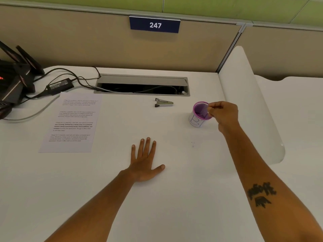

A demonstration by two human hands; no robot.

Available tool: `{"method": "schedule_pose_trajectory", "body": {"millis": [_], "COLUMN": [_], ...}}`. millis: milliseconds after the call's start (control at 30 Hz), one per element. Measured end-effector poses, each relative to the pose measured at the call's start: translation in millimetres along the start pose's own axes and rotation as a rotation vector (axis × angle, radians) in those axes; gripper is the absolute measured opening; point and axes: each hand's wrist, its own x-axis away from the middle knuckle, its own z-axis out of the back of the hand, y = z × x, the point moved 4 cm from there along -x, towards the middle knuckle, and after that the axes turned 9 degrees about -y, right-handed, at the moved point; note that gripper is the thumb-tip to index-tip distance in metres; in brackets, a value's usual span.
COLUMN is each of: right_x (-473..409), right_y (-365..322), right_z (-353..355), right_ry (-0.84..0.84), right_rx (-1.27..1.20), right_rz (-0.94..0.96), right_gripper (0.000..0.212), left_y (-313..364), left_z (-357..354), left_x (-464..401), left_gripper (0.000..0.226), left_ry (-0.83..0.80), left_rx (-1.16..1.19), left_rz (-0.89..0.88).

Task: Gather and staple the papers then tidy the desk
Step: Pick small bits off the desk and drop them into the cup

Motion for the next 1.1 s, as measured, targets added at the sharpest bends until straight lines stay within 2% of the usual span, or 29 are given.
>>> {"method": "schedule_pose_trajectory", "body": {"millis": [167, 300, 867, 1000, 1100], "right_x": [-14, -14, -15, -14, -11], "right_y": [-8, -15, -20, -20, -19], "right_z": [-9, -13, -12, -14, -11], "right_ry": [-0.056, -0.06, -0.049, -0.095, -0.058], "right_rx": [0.489, 0.654, 0.651, 0.651, 0.602], "right_rz": [0.173, 0.254, 0.341, 0.363, 0.375], "right_gripper": [0.015, 0.016, 0.017, 0.014, 0.014], "left_y": [0, 0, -2, -2, -2], "left_z": [1, 0, -1, 0, 0], "left_x": [-1, -1, -3, -3, -3], "left_gripper": [0.104, 0.103, 0.103, 0.103, 0.103], "left_ry": [-0.003, -0.001, -0.009, -0.013, -0.016], "left_rx": [-0.004, -0.006, 0.003, -0.002, -0.004], "left_rz": [0.002, 0.002, 0.003, 0.008, 0.008]}}
